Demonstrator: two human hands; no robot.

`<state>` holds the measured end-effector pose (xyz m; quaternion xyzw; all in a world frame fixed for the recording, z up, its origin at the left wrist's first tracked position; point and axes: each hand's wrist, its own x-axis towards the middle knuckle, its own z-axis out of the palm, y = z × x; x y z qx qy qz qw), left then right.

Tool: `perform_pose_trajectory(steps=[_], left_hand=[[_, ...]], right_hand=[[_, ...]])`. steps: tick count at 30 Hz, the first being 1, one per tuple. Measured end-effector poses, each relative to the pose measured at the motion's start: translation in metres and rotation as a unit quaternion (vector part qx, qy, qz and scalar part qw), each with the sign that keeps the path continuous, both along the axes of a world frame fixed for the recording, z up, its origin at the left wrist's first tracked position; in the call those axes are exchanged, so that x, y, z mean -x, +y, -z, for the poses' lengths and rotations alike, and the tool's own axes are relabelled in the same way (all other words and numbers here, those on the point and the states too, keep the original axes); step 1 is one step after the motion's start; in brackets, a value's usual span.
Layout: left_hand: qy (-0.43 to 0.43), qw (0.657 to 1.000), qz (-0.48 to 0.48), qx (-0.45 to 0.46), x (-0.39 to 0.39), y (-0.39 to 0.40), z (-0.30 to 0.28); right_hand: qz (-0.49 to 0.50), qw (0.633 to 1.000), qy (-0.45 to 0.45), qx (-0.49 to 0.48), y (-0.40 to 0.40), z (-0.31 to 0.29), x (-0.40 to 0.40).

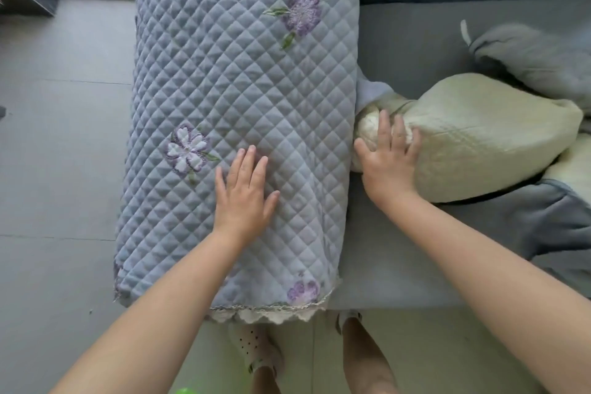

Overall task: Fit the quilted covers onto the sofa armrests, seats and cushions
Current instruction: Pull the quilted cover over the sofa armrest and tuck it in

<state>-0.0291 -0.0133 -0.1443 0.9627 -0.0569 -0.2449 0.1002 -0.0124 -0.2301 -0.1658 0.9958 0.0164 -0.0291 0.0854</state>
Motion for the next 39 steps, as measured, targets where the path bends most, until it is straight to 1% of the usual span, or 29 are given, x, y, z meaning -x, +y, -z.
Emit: perform_pose_trajectory(steps=[1,3,4,5,6,9,11,13,14,15,16,17,18,19,20,21,22,23,24,25,27,29,30,32,34,35,36,38,39], left_hand=[[-0.009,1.000,-0.014,0.010,-0.005,-0.016,0.001],[-0.012,0.999,-0.031,0.012,-0.012,-0.038,-0.001],[-0.009,0.999,-0.032,0.000,-0.018,-0.053,-0.002],[-0.008,0.999,-0.029,-0.009,-0.020,-0.055,-0.003],[-0.014,0.999,-0.029,-0.021,-0.026,-0.065,-0.004],[-0.018,0.998,-0.044,-0.044,-0.041,-0.087,-0.006],[-0.007,0.996,-0.048,-0.071,-0.049,-0.102,-0.006],[-0.001,0.994,-0.035,-0.102,-0.056,-0.115,-0.007],[-0.004,0.993,-0.036,-0.110,-0.059,-0.121,-0.007],[-0.009,0.992,-0.040,-0.115,-0.061,-0.126,-0.008],[-0.010,0.991,-0.046,-0.123,-0.065,-0.132,-0.008],[-0.009,0.989,-0.048,-0.138,-0.067,-0.136,-0.008],[-0.003,0.986,-0.043,-0.160,-0.067,-0.139,-0.008],[0.007,0.983,-0.034,-0.180,-0.067,-0.140,-0.007],[0.016,0.981,-0.030,-0.190,-0.066,-0.141,-0.005],[0.024,0.980,-0.022,-0.195,-0.063,-0.141,-0.003],[0.028,0.980,-0.007,-0.198,-0.060,-0.140,-0.001],[0.026,0.980,0.014,-0.196,-0.057,-0.137,0.001],[0.019,0.983,0.027,-0.179,-0.054,-0.134,0.003],[0.018,0.988,0.031,-0.149,-0.049,-0.128,0.004],[0.023,0.998,0.016,-0.059,-0.042,-0.113,0.002],[0.004,1.000,0.003,0.023,-0.034,-0.095,-0.003],[-0.020,0.998,0.011,0.051,-0.028,-0.086,-0.007],[-0.082,0.994,0.039,0.069,-0.014,-0.063,-0.011],[-0.123,0.991,0.036,0.041,-0.003,-0.045,-0.010],[-0.119,0.992,0.011,0.027,0.000,-0.039,-0.009],[-0.104,0.994,-0.032,0.013,0.002,-0.034,-0.009],[-0.049,0.993,-0.109,-0.022,0.008,-0.022,-0.008],[-0.030,0.992,-0.121,-0.037,0.011,-0.016,-0.008]], right_hand=[[-0.016,1.000,0.020,0.014,-0.011,-0.001,-0.011],[-0.019,0.992,0.122,-0.004,-0.035,-0.002,-0.030],[-0.004,0.982,0.188,-0.007,-0.058,0.002,-0.040],[0.019,0.973,0.232,0.000,-0.070,0.003,-0.045],[0.053,0.967,0.250,0.006,-0.091,0.000,-0.053],[0.188,0.956,0.227,-0.001,-0.154,-0.010,-0.076],[0.281,0.937,0.206,-0.022,-0.193,-0.016,-0.096],[0.350,0.916,0.197,-0.009,-0.210,-0.025,-0.111],[0.338,0.920,0.196,0.024,-0.207,-0.026,-0.115],[0.298,0.934,0.189,0.057,-0.198,-0.026,-0.114],[0.236,0.952,0.183,0.067,-0.183,-0.024,-0.111],[0.152,0.971,0.178,0.043,-0.165,-0.015,-0.104],[0.055,0.987,0.149,-0.029,-0.147,-0.007,-0.095],[-0.040,0.986,0.118,-0.111,-0.130,0.008,-0.086],[-0.088,0.970,0.092,-0.209,-0.114,0.017,-0.077],[-0.079,0.936,0.122,-0.321,-0.101,0.020,-0.068],[-0.021,0.899,0.191,-0.393,-0.089,0.022,-0.059],[0.059,0.848,0.272,-0.451,-0.077,0.024,-0.047],[0.125,0.781,0.351,-0.501,-0.066,0.025,-0.036],[0.179,0.704,0.406,-0.554,-0.052,0.027,-0.024],[0.261,0.566,0.458,-0.634,-0.033,0.027,-0.007],[0.328,0.462,0.443,-0.695,-0.028,0.029,0.004],[0.351,0.424,0.437,-0.712,-0.025,0.029,0.009],[0.372,0.362,0.458,-0.722,-0.017,0.027,0.018],[0.377,0.301,0.495,-0.723,-0.008,0.018,0.020],[0.373,0.287,0.506,-0.723,-0.003,0.015,0.020],[0.369,0.293,0.506,-0.723,0.001,0.013,0.019],[0.366,0.339,0.479,-0.723,0.004,0.017,0.021],[0.370,0.359,0.458,-0.724,0.003,0.021,0.024]])
